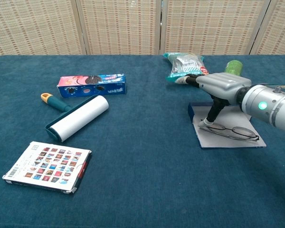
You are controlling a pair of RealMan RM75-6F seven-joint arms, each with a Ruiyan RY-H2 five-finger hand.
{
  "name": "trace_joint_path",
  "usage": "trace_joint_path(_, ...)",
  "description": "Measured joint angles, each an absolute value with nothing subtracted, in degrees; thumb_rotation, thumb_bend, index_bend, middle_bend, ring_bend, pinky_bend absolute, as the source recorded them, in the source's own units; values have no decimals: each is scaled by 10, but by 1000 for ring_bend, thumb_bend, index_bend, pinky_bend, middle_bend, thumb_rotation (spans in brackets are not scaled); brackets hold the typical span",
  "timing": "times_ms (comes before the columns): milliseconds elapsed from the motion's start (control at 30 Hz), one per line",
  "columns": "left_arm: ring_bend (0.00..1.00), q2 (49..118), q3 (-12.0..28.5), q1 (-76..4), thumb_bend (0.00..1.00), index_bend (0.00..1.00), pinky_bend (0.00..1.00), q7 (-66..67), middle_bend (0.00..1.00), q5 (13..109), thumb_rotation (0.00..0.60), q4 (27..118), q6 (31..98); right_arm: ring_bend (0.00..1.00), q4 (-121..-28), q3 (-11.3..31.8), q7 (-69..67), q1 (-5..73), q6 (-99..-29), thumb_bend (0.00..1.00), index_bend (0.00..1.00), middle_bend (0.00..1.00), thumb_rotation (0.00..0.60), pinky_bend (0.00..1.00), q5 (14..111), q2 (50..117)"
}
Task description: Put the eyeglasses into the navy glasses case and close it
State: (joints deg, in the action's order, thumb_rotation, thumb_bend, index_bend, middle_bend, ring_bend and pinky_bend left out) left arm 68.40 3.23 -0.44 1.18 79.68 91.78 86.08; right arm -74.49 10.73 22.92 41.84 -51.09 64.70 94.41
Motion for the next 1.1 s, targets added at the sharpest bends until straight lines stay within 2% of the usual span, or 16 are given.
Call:
trace_joint_path(467,67,685,31,-5,354,95,1,11,53,802,600,919,861,0,-813,51,220,368,-546,44,0,0,600,52,682,865)
trace_joint_path(1100,67,687,32,-3,354,95,1,15,53,797,600,918,860,0,-697,100,223,422,-486,44,0,0,600,52,621,925)
